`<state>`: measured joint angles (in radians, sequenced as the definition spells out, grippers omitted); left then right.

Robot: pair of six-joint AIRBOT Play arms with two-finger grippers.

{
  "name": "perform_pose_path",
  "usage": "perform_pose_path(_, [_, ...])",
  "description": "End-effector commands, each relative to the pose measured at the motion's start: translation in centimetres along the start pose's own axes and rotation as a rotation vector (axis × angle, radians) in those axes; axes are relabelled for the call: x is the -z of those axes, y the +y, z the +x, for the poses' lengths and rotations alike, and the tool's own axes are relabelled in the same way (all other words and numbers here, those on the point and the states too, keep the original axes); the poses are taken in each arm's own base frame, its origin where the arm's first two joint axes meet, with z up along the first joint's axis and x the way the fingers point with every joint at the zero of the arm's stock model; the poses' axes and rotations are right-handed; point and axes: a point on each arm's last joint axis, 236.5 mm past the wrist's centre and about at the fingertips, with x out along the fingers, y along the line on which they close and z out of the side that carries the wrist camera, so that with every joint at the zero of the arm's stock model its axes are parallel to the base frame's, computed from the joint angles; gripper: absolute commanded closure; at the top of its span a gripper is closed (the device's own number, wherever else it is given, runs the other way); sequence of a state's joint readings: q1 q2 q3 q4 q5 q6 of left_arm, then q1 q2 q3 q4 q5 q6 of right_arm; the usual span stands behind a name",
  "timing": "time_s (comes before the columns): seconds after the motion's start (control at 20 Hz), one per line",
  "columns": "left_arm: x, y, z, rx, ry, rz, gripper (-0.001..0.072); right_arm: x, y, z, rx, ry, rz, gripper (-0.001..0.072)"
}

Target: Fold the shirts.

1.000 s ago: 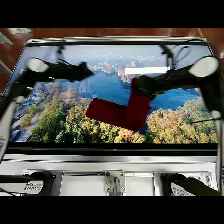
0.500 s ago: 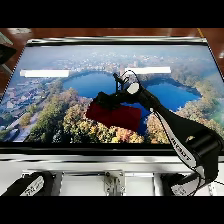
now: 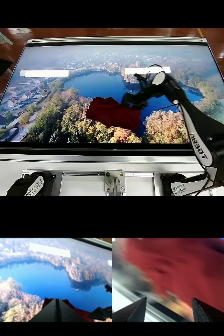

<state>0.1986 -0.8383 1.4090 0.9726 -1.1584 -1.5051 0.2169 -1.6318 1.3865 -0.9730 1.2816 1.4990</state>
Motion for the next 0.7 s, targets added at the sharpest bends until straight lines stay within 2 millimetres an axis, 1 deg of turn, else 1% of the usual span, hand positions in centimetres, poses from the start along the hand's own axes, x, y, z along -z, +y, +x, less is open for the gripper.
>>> perform_pose_path(0.0, [1.2, 0.6, 0.5, -0.005, 0.028, -0.016, 0.067, 5.4, -11.5, -4.9, 0.262, 0.188, 0.12, 0.0026])
perform_pose_path(0.05, [1.2, 0.6, 0.5, -0.005, 0.027, -0.017, 0.067, 5.8, -11.9, -4.5, 0.211, 0.182, 0.166, 0.0026])
perform_pose_path(0.1, [1.1, 0.6, 0.5, -0.005, 0.023, -0.017, 0.067, 5.6, -11.9, -3.5, 0.153, 0.152, 0.197, 0.0026])
perform_pose_path(0.2, [1.0, 0.5, 0.6, -0.003, 0.021, -0.019, 0.067, 4.9, -11.7, -0.8, 0.074, 0.083, 0.228, 0.0026])
perform_pose_path(0.3, [1.1, 0.6, 0.8, -0.003, 0.025, -0.032, 0.067, 4.1, -10.4, 1.8, -0.028, 0.035, 0.275, 0.0026])
perform_pose_path(0.45, [1.1, 0.7, 0.8, -0.004, 0.027, -0.033, 0.067, 3.5, -8.3, 4.5, -0.142, 0.048, 0.3, 0.0027])
perform_pose_path(0.55, [1.1, 0.7, 0.8, -0.004, 0.026, -0.033, 0.067, 3.2, -6.9, 6.0, -0.179, 0.05, 0.309, 0.0037])
perform_pose_path(0.6, [1.0, 0.7, 0.8, -0.004, 0.026, -0.033, 0.067, 3.2, -6.3, 6.7, -0.181, 0.052, 0.303, 0.0185])
perform_pose_path(0.65, [0.9, 0.7, 0.8, -0.004, 0.02, -0.033, 0.0669, 3.1, -5.8, 7.2, -0.174, 0.048, 0.289, 0.0462])
